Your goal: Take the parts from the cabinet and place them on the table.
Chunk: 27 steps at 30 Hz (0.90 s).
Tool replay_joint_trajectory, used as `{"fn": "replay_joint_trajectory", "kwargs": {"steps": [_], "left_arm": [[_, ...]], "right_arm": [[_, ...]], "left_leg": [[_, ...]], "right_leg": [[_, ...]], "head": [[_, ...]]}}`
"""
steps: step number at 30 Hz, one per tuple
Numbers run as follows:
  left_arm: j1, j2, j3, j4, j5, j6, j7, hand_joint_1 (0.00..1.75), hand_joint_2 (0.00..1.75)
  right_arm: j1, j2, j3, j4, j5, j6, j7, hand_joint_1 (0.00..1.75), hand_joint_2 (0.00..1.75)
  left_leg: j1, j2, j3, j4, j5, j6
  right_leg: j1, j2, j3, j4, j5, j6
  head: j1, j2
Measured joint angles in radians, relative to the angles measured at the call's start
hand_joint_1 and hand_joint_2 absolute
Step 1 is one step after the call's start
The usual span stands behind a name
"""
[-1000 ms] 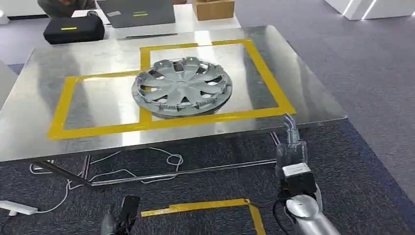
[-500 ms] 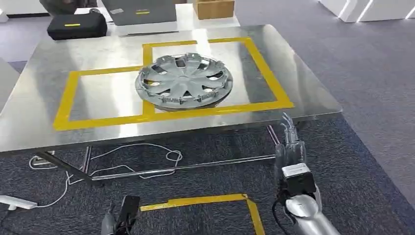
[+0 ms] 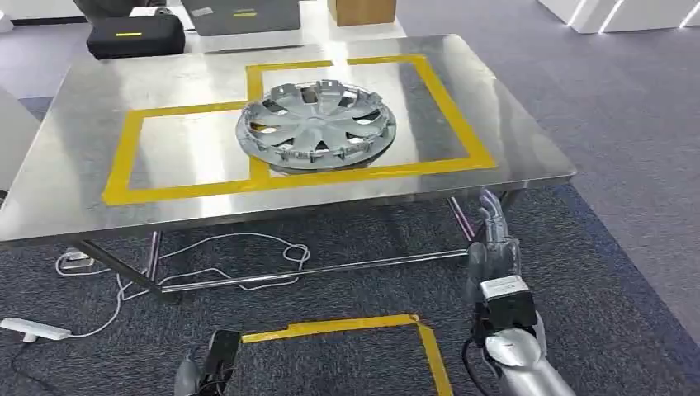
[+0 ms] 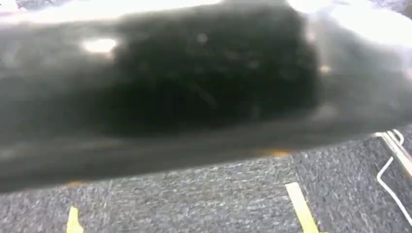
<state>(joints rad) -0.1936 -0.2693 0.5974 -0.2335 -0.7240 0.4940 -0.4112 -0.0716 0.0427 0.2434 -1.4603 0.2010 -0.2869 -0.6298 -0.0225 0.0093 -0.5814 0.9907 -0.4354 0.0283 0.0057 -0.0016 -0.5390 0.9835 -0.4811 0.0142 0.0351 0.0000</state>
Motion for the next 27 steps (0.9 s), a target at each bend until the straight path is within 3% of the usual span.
{"fn": "replay_joint_trajectory", "kwargs": {"steps": [1, 2, 3, 5, 6, 7, 8, 11, 12, 13, 15, 16, 17, 18, 20, 21, 22, 23, 24, 26, 27], "left_arm": [[-0.001, 0.001, 0.000, 0.000, 0.000, 0.000, 0.000, 0.00, 0.00], [-0.001, 0.002, 0.000, 0.000, 0.000, 0.000, 0.000, 0.00, 0.00], [-0.001, 0.002, 0.000, 0.000, 0.000, 0.000, 0.000, 0.00, 0.00], [0.000, 0.004, 0.000, 0.000, 0.000, 0.000, 0.000, 0.00, 0.00], [0.002, 0.004, 0.000, 0.000, 0.000, 0.000, 0.000, 0.00, 0.00], [0.003, 0.004, 0.000, 0.000, 0.000, 0.000, 0.000, 0.00, 0.00], [0.003, 0.005, 0.000, 0.000, 0.000, 0.000, 0.001, 0.00, 0.00], [0.000, 0.005, 0.000, 0.000, 0.000, 0.000, 0.001, 0.00, 0.00], [-0.003, 0.004, 0.000, 0.000, 0.000, 0.000, 0.001, 0.00, 0.00], [-0.002, 0.004, -0.001, 0.000, 0.000, 0.000, 0.001, 0.00, 0.00], [0.002, 0.004, -0.001, 0.000, 0.000, 0.000, 0.001, 0.00, 0.00], [0.002, 0.004, -0.001, 0.000, 0.000, 0.000, 0.001, 0.00, 0.00], [-0.001, 0.003, -0.001, 0.000, 0.000, 0.000, 0.001, 0.00, 0.00], [-0.002, 0.003, -0.001, 0.000, 0.000, 0.000, 0.001, 0.00, 0.00], [-0.002, 0.003, -0.001, 0.000, 0.000, 0.000, 0.001, 0.00, 0.00], [-0.002, 0.003, -0.001, 0.000, 0.000, 0.000, 0.001, 0.00, 0.00], [-0.001, 0.003, -0.001, 0.000, 0.000, 0.000, 0.001, 0.00, 0.00], [-0.001, 0.003, -0.001, 0.000, 0.000, 0.000, 0.001, 0.00, 0.00], [-0.001, 0.003, -0.001, 0.000, 0.000, 0.000, 0.001, 0.00, 0.00], [-0.001, 0.003, -0.001, 0.000, 0.000, 0.000, 0.001, 0.00, 0.00], [-0.001, 0.002, -0.002, 0.000, 0.000, 0.000, 0.001, 0.00, 0.00]], "right_arm": [[-0.001, 0.000, 0.000, 0.000, 0.000, 0.000, 0.000, 0.00, 0.00], [-0.002, 0.000, 0.000, 0.000, 0.001, 0.001, 0.000, 0.00, 0.00], [-0.004, 0.001, 0.000, 0.000, 0.000, 0.000, 0.000, 0.00, 0.00], [-0.003, 0.001, 0.000, 0.000, 0.000, 0.000, 0.000, 0.00, 0.00], [-0.002, 0.001, 0.000, 0.000, 0.000, 0.000, 0.000, 0.00, 0.00], [-0.001, 0.001, 0.000, 0.000, 0.000, 0.000, 0.000, 0.00, 0.00], [-0.001, 0.001, 0.000, 0.000, 0.000, 0.001, 0.000, 0.00, 0.00], [-0.001, 0.001, 0.000, 0.000, 0.000, 0.001, 0.000, 0.00, 0.00], [-0.002, 0.001, -0.001, 0.000, 0.000, 0.000, 0.000, 0.00, 0.00], [-0.003, 0.001, -0.001, 0.000, 0.000, 0.001, 0.000, 0.00, 0.00], [-0.001, 0.001, 0.000, 0.000, 0.000, 0.001, 0.000, 0.00, 0.00], [0.000, 0.001, 0.000, 0.000, 0.000, 0.001, 0.000, 0.00, 0.00], [0.000, 0.001, 0.000, 0.000, 0.000, 0.000, 0.000, 0.00, 0.00], [-0.001, 0.001, 0.000, 0.000, 0.000, 0.000, 0.000, 0.00, 0.00], [0.000, 0.001, 0.000, 0.000, 0.000, 0.000, 0.000, 0.00, 0.00], [0.001, 0.001, 0.000, 0.000, 0.000, 0.000, 0.000, 0.00, 0.00], [0.003, 0.001, 0.000, 0.000, 0.000, 0.000, 0.000, 0.00, 0.00], [0.004, 0.001, 0.000, 0.000, 0.000, 0.000, 0.000, 0.00, 0.00], [0.003, 0.001, 0.000, 0.000, 0.000, 0.000, 0.000, 0.00, 0.00], [-0.001, 0.001, 0.000, 0.000, 0.000, 0.000, 0.000, 0.00, 0.00], [-0.005, 0.001, 0.001, 0.000, 0.000, 0.000, 0.000, 0.00, 0.00]], "left_leg": [[-0.004, -0.001, -0.001, 0.002, -0.001, -0.003], [0.000, -0.006, -0.011, 0.020, -0.031, -0.011], [0.004, -0.007, -0.031, 0.073, -0.079, -0.020], [0.015, -0.007, -0.089, 0.228, -0.169, -0.032], [0.020, -0.007, -0.108, 0.287, -0.193, -0.037], [0.024, -0.007, -0.106, 0.301, -0.194, -0.041], [0.029, -0.007, -0.080, 0.270, -0.172, -0.045], [0.041, -0.007, 0.078, 0.027, -0.081, -0.054], [0.035, -0.012, 0.088, -0.008, -0.095, -0.051], [0.034, -0.017, 0.077, 0.000, -0.087, -0.036], [0.025, -0.017, 0.071, 0.005, -0.079, -0.023], [0.025, -0.015, 0.066, -0.001, -0.068, -0.010], [0.029, -0.011, 0.063, -0.002, -0.059, 0.001], [0.028, -0.012, 0.054, -0.002, -0.053, 0.008], [0.023, -0.010, 0.034, -0.001, -0.037, 0.017], [0.019, -0.009, 0.023, -0.001, -0.030, 0.019], [0.015, -0.009, 0.013, 0.000, -0.022, 0.020], [0.012, -0.009, 0.004, 0.000, -0.016, 0.021], [0.010, -0.010, -0.004, 0.000, -0.010, 0.021], [0.007, -0.011, -0.014, 0.000, 0.001, 0.017], [0.003, -0.012, -0.020, 0.001, 0.005, 0.011]], "right_leg": [[-0.009, -0.002, -0.001, -0.016, 0.012, -0.005], [-0.011, -0.004, -0.001, -0.019, 0.021, -0.010], [-0.013, -0.005, -0.009, -0.020, 0.027, -0.017], [-0.013, -0.006, -0.027, -0.019, 0.038, -0.016], [-0.013, -0.006, -0.037, -0.018, 0.044, -0.014], [-0.014, -0.006, -0.046, -0.017, 0.051, -0.011], [-0.016, -0.005, -0.056, -0.015, 0.058, -0.007], [-0.022, -0.002, -0.079, 0.001, 0.071, 0.008], [-0.016, -0.003, -0.089, 0.009, 0.073, 0.014], [-0.018, -0.003, -0.094, 0.009, 0.081, 0.022], [-0.025, -0.003, -0.093, 0.003, 0.094, 0.038], [-0.026, -0.002, -0.096, 0.001, 0.100, 0.046], [-0.030, -0.001, -0.109, 0.012, 0.078, 0.047], [-0.029, -0.002, -0.129, 0.051, 0.033, 0.048], [-0.028, -0.001, -0.185, 0.222, -0.071, 0.052], [-0.028, -0.001, -0.209, 0.298, -0.103, 0.052], [-0.027, -0.001, -0.211, 0.331, -0.111, 0.052], [-0.027, -0.001, -0.188, 0.314, -0.099, 0.049], [-0.025, -0.001, -0.145, 0.257, -0.075, 0.043], [-0.016, -0.001, -0.004, 0.055, -0.026, 0.024], [-0.009, -0.003, 0.038, -0.010, -0.045, 0.018]], "head": [[-0.001, 0.000], [-0.001, 0.000], [-0.005, 0.000], [-0.005, 0.000], [-0.004, 0.000], [-0.005, 0.000], [-0.005, 0.000], [-0.006, 0.000], [-0.007, 0.000], [-0.002, 0.000], [-0.003, 0.000], [-0.006, 0.000], [-0.003, 0.000], [0.000, 0.000], [0.001, 0.000], [0.000, 0.000], [0.000, 0.000], [0.000, 0.000], [0.000, 0.000], [0.000, 0.000], [0.000, 0.000]]}}
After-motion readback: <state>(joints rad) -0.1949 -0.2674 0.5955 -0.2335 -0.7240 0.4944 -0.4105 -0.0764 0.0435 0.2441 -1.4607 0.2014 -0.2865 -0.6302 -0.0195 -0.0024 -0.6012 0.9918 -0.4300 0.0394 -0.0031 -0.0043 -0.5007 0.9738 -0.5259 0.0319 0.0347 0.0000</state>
